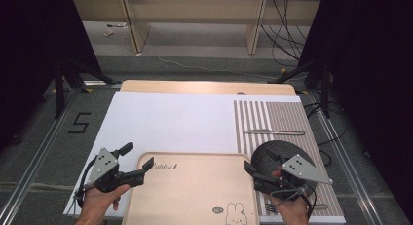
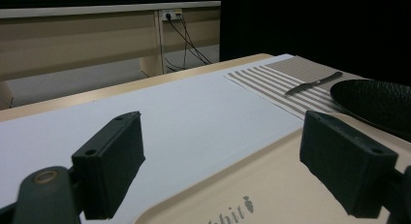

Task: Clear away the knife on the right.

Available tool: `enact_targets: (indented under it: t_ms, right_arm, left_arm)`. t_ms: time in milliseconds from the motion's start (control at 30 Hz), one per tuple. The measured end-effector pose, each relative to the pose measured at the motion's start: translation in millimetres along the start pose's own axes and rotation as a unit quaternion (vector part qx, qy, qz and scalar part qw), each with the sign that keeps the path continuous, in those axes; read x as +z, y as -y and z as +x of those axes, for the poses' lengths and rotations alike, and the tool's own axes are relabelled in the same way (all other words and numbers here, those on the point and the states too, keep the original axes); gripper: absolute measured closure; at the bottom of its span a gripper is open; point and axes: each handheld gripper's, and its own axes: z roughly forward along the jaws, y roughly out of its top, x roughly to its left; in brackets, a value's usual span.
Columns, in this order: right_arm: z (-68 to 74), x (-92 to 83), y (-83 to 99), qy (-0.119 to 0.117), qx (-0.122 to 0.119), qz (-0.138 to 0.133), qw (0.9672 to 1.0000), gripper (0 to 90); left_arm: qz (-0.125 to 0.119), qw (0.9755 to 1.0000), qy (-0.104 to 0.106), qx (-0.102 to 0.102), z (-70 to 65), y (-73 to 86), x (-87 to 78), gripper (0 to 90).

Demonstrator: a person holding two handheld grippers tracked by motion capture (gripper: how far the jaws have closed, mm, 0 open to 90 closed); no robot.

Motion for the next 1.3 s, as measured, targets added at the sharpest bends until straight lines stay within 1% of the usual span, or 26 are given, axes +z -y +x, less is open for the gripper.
enact_targets:
  t_ms: [233,533,567,633,667,700,767,833,900,967,1033,1067,1100,1133,1167,1200,1233,1267,1300]
  right_arm:
    - [-0.7,-0.5,-0.2,0.000,0.002,0.001,1.0000,20.9]
    - [-2.0,0.2,-0.8,0.000,0.001,0.000,1.0000,21.0]
    - [-3.1,-0.8,-1.8,0.000,0.008,-0.004,1.0000,21.0]
    - [-3.4,-0.8,-2.4,0.000,0.009,-0.006,0.9999,21.0]
    - [-4.8,-0.8,-3.4,0.004,0.005,-0.004,1.0000,21.2]
    - [-5.9,-0.2,-4.1,0.004,0.008,-0.006,0.9999,21.4]
    - [-8.2,0.0,-6.8,0.006,0.003,-0.007,0.9999,21.9]
    - [-11.7,0.0,-11.0,0.007,0.002,-0.011,0.9999,22.3]
    - [-15.0,-1.4,-16.4,0.007,0.000,-0.009,0.9999,22.7]
    - [-18.5,-2.0,-22.3,0.003,-0.011,0.001,0.9999,22.5]
    - [-23.0,-1.0,-26.9,-0.002,-0.023,0.020,0.9995,22.5]
    - [-23.0,-1.0,-26.9,-0.002,-0.023,0.020,0.9995,22.5]
    - [-28.4,0.7,-30.0,-0.003,-0.029,0.042,0.9987,22.5]
    - [-28.4,0.7,-30.0,-0.003,-0.029,0.042,0.9987,22.5]
    - [-33.9,2.8,-32.7,-0.008,-0.034,0.064,0.9973,22.4]
    - [-33.9,2.8,-32.7,-0.008,-0.034,0.064,0.9973,22.4]
    - [-38.8,4.2,-35.9,-0.008,-0.040,0.086,0.9954,22.4]
    - [-42.0,5.2,-37.5,-0.006,-0.046,0.091,0.9948,22.4]
    - [-44.9,6.0,-39.2,-0.006,-0.045,0.096,0.9943,22.4]
  left_arm:
    - [-0.001,1.0000,0.004,0.000,-1.2,-0.1,-0.3,15.6]
    - [-0.001,1.0000,0.001,0.000,-0.4,-0.1,-1.5,15.5]
    - [-0.001,1.0000,0.001,0.001,-0.4,-0.1,-1.5,15.6]
    - [-0.001,1.0000,0.001,0.000,-0.2,0.0,-1.3,15.6]
    - [-0.001,1.0000,0.000,0.000,-0.2,0.1,-1.1,15.6]
    - [-0.001,1.0000,0.000,0.000,-0.1,0.2,-1.0,15.6]
    - [-0.001,1.0000,0.000,-0.002,0.0,0.4,-0.7,15.6]
    - [0.001,1.0000,0.000,-0.001,0.5,0.7,-0.5,15.6]
    - [0.001,1.0000,0.001,-0.003,0.8,1.2,-0.4,15.6]
    - [0.002,1.0000,0.000,-0.003,0.8,1.8,0.0,15.6]
    - [0.005,1.0000,0.000,-0.001,0.8,2.4,0.8,15.5]
    - [0.005,1.0000,0.000,-0.001,0.5,2.4,1.0,15.5]
    - [0.005,1.0000,0.000,-0.001,0.1,2.4,1.1,15.5]
    - [0.005,1.0000,0.000,-0.001,-0.2,2.4,1.1,15.5]
    - [0.006,1.0000,0.000,0.001,0.1,2.7,1.2,15.6]
    - [0.006,1.0000,0.000,0.001,0.1,2.7,1.2,15.5]
    - [0.007,1.0000,-0.001,0.001,0.9,3.0,1.4,15.6]
    - [0.006,1.0000,-0.002,0.000,1.3,3.1,1.4,15.6]
    - [0.006,1.0000,-0.003,0.000,1.6,3.1,1.3,15.5]
